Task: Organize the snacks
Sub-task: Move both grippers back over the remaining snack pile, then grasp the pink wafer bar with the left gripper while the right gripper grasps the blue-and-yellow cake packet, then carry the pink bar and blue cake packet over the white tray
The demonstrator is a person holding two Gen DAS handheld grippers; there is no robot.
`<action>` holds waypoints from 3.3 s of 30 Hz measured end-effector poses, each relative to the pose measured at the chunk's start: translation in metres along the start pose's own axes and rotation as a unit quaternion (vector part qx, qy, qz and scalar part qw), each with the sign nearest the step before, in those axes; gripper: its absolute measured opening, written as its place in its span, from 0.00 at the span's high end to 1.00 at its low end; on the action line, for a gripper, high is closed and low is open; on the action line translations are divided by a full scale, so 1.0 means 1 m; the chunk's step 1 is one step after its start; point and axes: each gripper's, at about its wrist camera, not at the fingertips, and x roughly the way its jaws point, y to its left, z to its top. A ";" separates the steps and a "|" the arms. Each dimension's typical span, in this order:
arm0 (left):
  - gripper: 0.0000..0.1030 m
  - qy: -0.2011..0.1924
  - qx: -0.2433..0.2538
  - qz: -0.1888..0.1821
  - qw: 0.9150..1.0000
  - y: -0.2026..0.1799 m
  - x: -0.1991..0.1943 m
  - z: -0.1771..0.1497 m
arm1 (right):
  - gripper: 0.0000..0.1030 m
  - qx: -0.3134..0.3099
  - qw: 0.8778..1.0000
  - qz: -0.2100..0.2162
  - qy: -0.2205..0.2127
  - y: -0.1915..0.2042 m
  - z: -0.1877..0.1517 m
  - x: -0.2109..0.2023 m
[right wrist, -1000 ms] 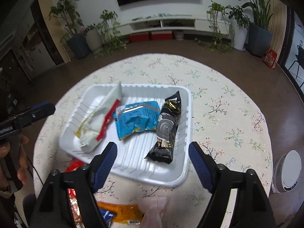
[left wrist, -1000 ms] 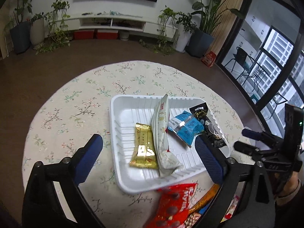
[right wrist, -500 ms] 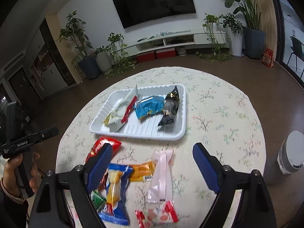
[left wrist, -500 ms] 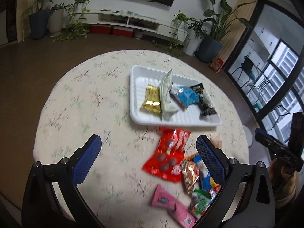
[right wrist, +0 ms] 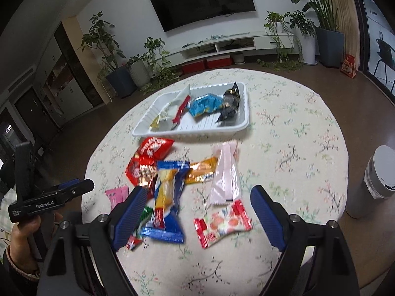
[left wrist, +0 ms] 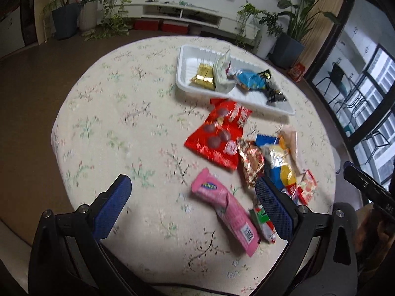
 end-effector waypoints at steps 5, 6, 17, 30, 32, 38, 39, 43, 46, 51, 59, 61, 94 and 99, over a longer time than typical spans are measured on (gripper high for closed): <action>0.01 0.035 -0.003 0.010 0.999 -0.012 0.018 -0.011 | 0.14 -0.002 1.000 -0.002 0.006 0.004 -0.014 0.000; 0.02 0.040 -0.003 0.010 0.999 -0.013 0.023 -0.010 | 0.14 -0.001 1.000 -0.002 0.007 0.004 -0.015 0.000; 0.15 0.088 0.011 0.027 0.996 -0.014 0.058 -0.010 | 0.15 -0.013 1.000 0.010 0.012 0.016 -0.025 0.004; 0.16 0.112 0.015 0.017 0.993 -0.026 0.067 -0.012 | 0.15 -0.023 0.999 0.013 0.020 0.026 -0.029 0.010; 0.16 0.095 0.012 0.024 0.995 -0.027 0.067 -0.013 | 0.15 -0.028 0.999 0.009 0.019 0.028 -0.030 0.010; 0.60 0.084 0.026 0.049 0.995 -0.020 0.064 -0.009 | 0.15 -0.025 0.999 0.004 0.020 0.025 -0.030 0.013; 0.62 0.087 0.028 0.048 0.995 -0.020 0.064 -0.009 | 0.15 -0.024 0.999 0.005 0.020 0.025 -0.030 0.013; 0.66 0.096 0.057 0.039 0.993 -0.028 0.064 -0.011 | 0.15 -0.031 0.999 0.005 0.018 0.028 -0.029 0.014; 0.70 0.096 0.078 0.041 0.992 -0.028 0.067 -0.008 | 0.15 -0.045 0.999 0.000 0.018 0.033 -0.027 0.015; 0.75 0.088 0.077 0.044 0.992 -0.011 0.062 0.001 | 0.21 -0.067 0.997 -0.005 0.035 0.037 -0.018 0.029; 0.78 0.090 0.059 0.006 0.994 0.002 0.060 0.000 | 0.33 -0.096 0.991 0.004 0.098 0.052 -0.008 0.071; 0.78 0.090 0.058 0.002 0.994 0.004 0.059 -0.002 | 0.36 -0.097 0.989 -0.005 0.109 0.053 -0.006 0.079; 0.79 0.082 0.061 -0.030 0.994 0.012 0.054 0.002 | 0.71 -0.088 0.988 -0.014 0.125 0.047 -0.001 0.090; 0.79 0.070 0.039 -0.066 0.995 0.016 0.041 0.011 | 0.71 -0.038 0.993 0.015 0.113 0.031 0.003 0.078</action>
